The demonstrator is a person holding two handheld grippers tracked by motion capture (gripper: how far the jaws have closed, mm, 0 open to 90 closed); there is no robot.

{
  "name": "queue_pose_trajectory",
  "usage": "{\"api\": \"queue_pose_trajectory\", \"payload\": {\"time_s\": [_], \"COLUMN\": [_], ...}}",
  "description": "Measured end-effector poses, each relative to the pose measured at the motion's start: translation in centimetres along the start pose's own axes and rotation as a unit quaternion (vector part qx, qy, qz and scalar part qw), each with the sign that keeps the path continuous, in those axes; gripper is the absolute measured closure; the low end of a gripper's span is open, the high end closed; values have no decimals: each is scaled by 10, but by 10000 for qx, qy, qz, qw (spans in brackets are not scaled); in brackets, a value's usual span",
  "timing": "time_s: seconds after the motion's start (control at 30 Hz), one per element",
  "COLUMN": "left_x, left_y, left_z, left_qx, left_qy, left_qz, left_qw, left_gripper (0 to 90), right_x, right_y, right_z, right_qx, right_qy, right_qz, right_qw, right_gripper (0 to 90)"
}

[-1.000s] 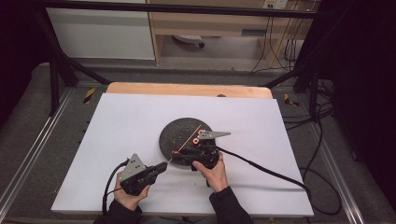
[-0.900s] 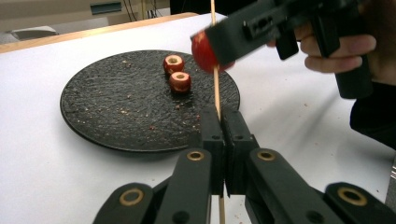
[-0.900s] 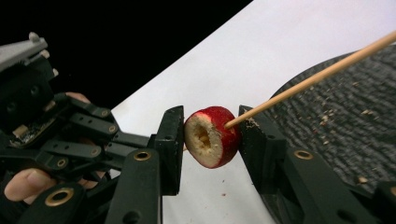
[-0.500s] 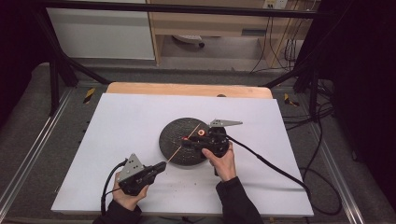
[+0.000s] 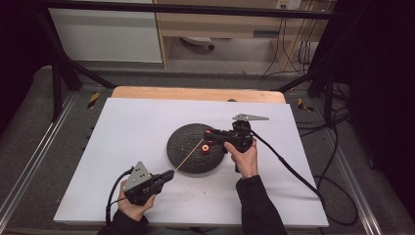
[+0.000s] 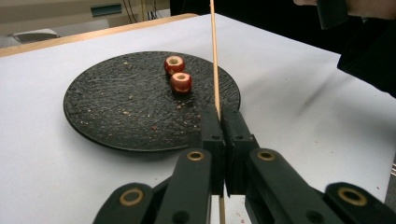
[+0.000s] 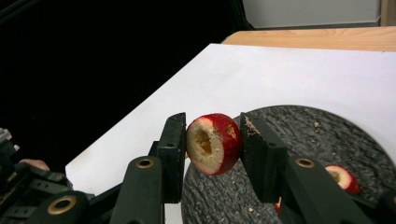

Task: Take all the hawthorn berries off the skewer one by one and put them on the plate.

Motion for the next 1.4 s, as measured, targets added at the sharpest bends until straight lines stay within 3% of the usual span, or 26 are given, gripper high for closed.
{"api": "queue_pose_trajectory", "payload": {"time_s": [0.5, 0.77, 0.97, 1.3, 1.4], "left_x": [3, 7, 10, 12, 12], "left_y": [2, 5, 6, 6, 6], "left_z": [-3, -1, -1, -1, -1], "left_qx": [26, -15, -36, -12, -16], "left_qy": [34, 71, 118, 131, 140], "left_qz": [29, 80, 107, 154, 170], "left_qw": [10000, 9999, 9999, 9998, 9998], "left_gripper": [884, 884, 884, 884, 884], "right_x": [-18, -22, -24, -33, -36], "right_y": [11, 11, 2, -23, -33], "right_z": [19, 17, -2, -50, -66], "right_qx": [-126, -9, 222, 723, 960], "right_qy": [-21, 41, 73, 16, 140], "right_qz": [-373, -522, -568, -575, -688], "right_qw": [9992, 9986, 9981, 9957, 9929], "right_gripper": [634, 635, 634, 633, 633]}}
Point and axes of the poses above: each handheld gripper's, and its own axes: y roughly backward along the jaws, z roughly out of its top, x roughly to its left, the point moved 3 cm from there along -y, roughly forward along the jaws, and after that the axes turned 1 degree about -z, right-handed, at the moved point
